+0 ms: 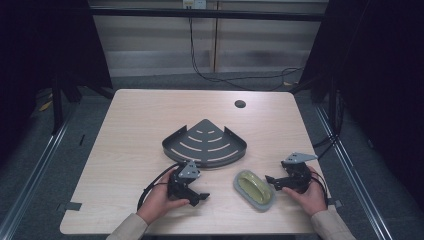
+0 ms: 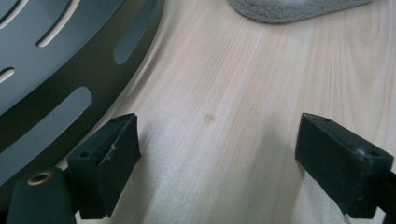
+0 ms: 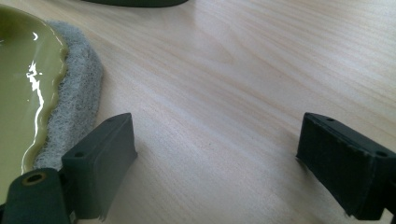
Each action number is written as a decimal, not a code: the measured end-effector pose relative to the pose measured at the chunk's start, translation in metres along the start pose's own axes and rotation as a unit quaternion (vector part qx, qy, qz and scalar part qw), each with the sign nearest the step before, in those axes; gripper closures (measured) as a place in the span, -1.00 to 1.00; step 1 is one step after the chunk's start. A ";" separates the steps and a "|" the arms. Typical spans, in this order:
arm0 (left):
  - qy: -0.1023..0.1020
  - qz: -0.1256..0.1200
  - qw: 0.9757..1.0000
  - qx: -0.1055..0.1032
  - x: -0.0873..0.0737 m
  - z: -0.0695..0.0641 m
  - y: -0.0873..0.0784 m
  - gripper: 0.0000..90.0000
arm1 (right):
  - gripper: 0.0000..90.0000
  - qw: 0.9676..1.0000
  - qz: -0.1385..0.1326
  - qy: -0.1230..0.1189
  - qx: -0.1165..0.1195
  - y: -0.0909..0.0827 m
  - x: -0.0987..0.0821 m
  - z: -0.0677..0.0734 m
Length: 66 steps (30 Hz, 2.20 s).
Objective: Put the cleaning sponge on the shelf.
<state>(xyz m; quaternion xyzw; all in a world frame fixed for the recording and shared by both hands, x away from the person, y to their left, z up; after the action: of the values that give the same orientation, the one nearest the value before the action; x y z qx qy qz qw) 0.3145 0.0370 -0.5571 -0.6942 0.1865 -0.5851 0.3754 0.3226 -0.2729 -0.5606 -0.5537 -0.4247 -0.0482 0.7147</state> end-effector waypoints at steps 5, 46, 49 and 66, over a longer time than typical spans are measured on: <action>-0.001 0.001 1.000 0.000 0.000 0.000 0.000 -0.71 | -0.68 1.000 0.031 -0.003 0.003 -0.001 0.003 0.000; 0.002 0.001 1.000 -0.001 0.000 0.000 0.000 -0.71 | -0.25 0.975 0.205 -0.049 0.066 -0.059 0.068 0.040; 0.002 -0.001 1.000 -0.002 0.000 0.000 0.000 -0.71 | -0.22 0.974 0.211 -0.055 0.067 -0.060 0.070 0.043; 0.002 0.000 1.000 -0.003 0.000 0.000 0.000 -0.71 | -0.09 0.965 0.239 -0.064 0.089 -0.063 0.081 0.060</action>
<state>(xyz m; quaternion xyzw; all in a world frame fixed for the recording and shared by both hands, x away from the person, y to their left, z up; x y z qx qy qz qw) 0.3148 0.0368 -0.5571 -0.6939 0.1892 -0.5862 0.3730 0.3070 -0.2143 -0.4585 -0.5750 -0.3279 0.1973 0.7231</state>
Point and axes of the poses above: each handheld gripper's, and its own axes: y roughly forward along the jaws, x roughly out of its top, z roughly to its left, the point moved 7 cm from there along y, roughly forward along the jaws, and after that the axes turned 4 degrees about z, right-handed, at the moved point
